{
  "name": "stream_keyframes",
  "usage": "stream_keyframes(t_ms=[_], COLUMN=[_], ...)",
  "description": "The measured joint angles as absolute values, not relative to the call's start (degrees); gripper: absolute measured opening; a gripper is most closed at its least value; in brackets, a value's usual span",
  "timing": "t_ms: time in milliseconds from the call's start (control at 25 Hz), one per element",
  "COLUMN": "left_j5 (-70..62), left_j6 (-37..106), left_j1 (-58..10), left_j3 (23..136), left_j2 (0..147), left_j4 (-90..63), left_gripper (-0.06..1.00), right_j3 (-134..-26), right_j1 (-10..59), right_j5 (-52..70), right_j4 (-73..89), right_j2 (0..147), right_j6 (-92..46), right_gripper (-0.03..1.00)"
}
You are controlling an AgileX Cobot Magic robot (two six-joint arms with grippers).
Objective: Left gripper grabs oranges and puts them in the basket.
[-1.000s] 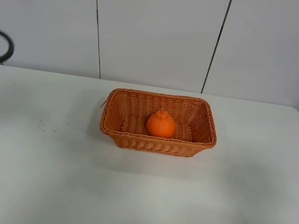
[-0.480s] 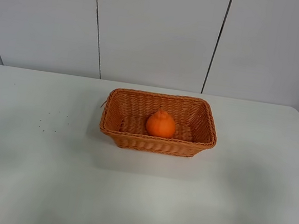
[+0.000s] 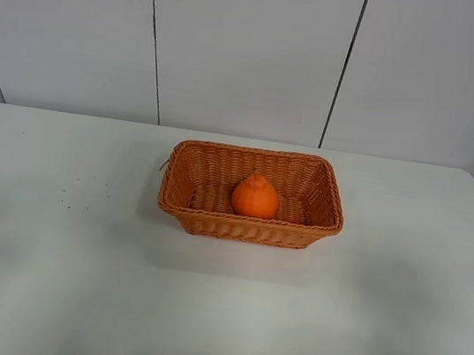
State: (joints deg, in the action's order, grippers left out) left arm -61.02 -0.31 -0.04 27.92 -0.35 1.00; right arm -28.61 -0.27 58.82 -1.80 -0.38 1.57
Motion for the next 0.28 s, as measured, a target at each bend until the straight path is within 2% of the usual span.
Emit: stream_keyframes(t_ms=[280], left_j5=[-61.0], left_j6=[-0.4], left_j1=[0.0], left_j3=[27.9], left_j2=[-0.4], left_j4=[1.1], left_gripper=[0.9], right_j3=[-28.6], right_j1=[-0.3], right_j5=[58.8], right_j4=[-1.8], right_j2=[-0.4], right_j6=[1.6], right_gripper=[0.69])
